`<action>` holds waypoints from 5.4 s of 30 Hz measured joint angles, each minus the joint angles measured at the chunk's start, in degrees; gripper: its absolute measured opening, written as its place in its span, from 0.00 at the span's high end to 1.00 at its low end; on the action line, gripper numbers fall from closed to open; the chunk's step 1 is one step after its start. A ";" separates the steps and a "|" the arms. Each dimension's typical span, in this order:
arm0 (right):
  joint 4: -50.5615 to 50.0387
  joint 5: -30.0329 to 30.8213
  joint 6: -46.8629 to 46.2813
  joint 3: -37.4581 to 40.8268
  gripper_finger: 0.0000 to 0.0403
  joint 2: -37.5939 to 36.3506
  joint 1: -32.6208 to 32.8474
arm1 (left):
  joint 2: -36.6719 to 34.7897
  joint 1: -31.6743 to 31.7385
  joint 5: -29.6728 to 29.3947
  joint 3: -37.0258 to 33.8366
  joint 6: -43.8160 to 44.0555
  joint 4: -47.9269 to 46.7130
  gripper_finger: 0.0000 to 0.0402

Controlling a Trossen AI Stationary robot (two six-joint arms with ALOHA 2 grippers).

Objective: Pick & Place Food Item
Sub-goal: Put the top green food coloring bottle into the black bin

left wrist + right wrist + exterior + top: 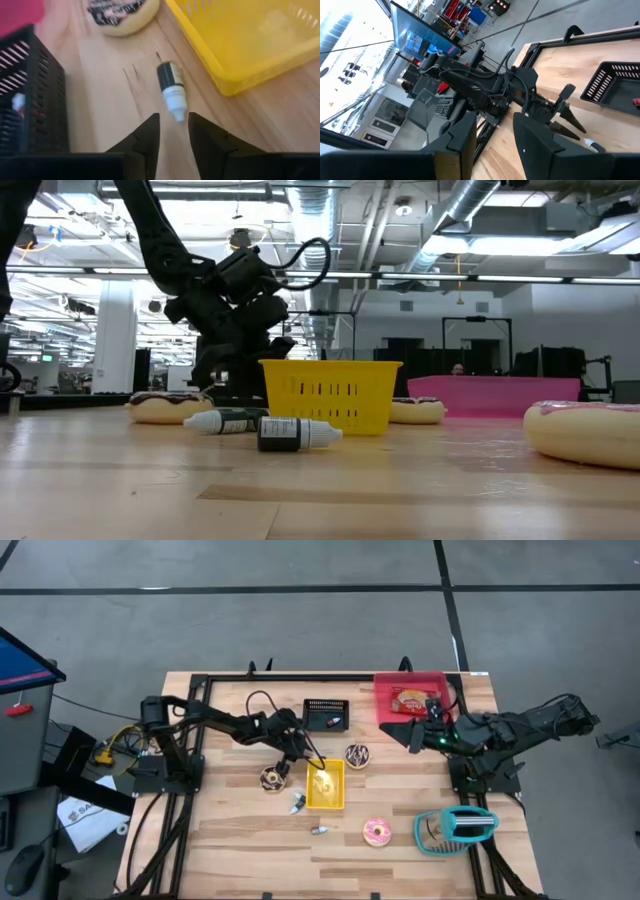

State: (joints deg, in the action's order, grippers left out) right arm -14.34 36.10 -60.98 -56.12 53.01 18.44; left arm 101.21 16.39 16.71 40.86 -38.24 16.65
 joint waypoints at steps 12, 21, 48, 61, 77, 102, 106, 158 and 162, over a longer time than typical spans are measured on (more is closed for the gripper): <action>-0.10 0.15 -0.10 0.00 0.70 0.00 -0.13 | 0.04 -0.62 -0.08 2.50 0.79 0.23 0.72; 0.01 0.15 -0.10 0.00 0.70 0.00 0.41 | 1.78 0.91 -0.83 5.48 0.84 -2.97 0.72; -0.01 0.17 -0.56 -0.02 0.70 0.00 1.44 | 2.84 -2.28 0.54 5.49 1.09 -1.74 0.74; -0.69 0.17 -0.56 -0.02 0.70 0.00 1.42 | 2.82 -1.08 0.61 7.27 -1.95 -1.07 0.74; -0.17 0.20 -1.02 -0.02 0.70 0.02 1.38 | 8.02 1.04 0.25 11.55 -1.87 -3.23 0.74; 0.53 0.08 -0.54 -0.04 0.70 2.62 1.86 | -2.66 1.15 -1.89 11.37 -0.34 -21.31 0.74; 1.79 -0.04 -0.54 -0.04 0.70 3.62 2.53 | -5.99 1.15 -2.08 11.47 1.79 -26.76 0.74; 9.47 4.26 4.01 -0.02 0.70 6.86 3.23 | 1.33 -8.49 -21.68 11.67 64.17 -33.36 0.70; 9.47 4.26 4.02 -0.02 0.70 6.86 3.23 | 0.90 -8.00 -21.57 11.61 63.93 -33.37 0.84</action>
State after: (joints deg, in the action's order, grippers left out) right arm -4.86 40.36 -56.96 -56.14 59.88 21.67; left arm 102.11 8.39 -4.86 52.47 25.69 -16.73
